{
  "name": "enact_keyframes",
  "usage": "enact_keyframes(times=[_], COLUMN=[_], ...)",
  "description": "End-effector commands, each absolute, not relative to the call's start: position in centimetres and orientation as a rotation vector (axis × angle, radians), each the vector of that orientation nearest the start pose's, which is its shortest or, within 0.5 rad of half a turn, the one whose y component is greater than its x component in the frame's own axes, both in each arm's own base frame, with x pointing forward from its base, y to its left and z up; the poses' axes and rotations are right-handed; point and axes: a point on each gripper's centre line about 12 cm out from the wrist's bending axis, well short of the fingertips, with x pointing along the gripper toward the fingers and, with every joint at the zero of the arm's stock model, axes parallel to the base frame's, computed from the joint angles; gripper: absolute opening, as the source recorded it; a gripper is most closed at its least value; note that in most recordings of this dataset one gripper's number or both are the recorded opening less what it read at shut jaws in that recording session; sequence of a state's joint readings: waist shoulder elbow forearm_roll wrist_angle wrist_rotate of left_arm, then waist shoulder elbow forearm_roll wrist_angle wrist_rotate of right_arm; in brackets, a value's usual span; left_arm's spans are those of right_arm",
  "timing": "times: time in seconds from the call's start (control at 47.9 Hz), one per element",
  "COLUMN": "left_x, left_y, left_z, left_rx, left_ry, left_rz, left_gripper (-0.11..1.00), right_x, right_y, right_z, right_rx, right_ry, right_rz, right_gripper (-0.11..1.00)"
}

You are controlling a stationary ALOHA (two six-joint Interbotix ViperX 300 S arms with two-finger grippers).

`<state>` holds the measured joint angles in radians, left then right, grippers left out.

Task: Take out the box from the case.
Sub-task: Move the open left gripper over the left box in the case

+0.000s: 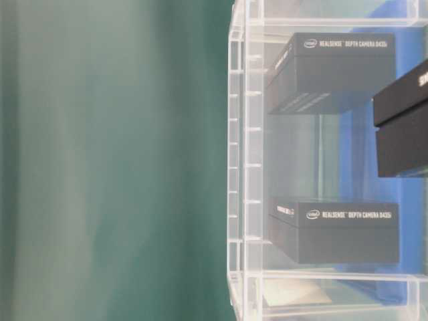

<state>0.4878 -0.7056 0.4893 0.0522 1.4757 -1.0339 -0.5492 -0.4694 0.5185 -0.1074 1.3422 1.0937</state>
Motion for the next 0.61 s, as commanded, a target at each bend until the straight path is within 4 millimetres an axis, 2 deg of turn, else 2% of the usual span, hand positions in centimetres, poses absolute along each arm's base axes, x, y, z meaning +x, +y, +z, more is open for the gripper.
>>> enact_keyframes(times=[0.0, 0.584], left_x=[15.67, 16.19], left_y=[9.12, 9.33], left_z=[35.27, 35.29], left_rx=[-1.14, -1.161], left_ry=[0.883, 0.879], left_rz=[1.079, 1.097], left_gripper=[0.96, 0.96], right_x=[19.72, 19.63], right_y=[-13.54, -13.48], right_z=[29.97, 29.98], right_rx=[1.168, 1.169], right_ry=[0.941, 0.937], right_rz=[-1.242, -1.242], right_gripper=[0.94, 0.94])
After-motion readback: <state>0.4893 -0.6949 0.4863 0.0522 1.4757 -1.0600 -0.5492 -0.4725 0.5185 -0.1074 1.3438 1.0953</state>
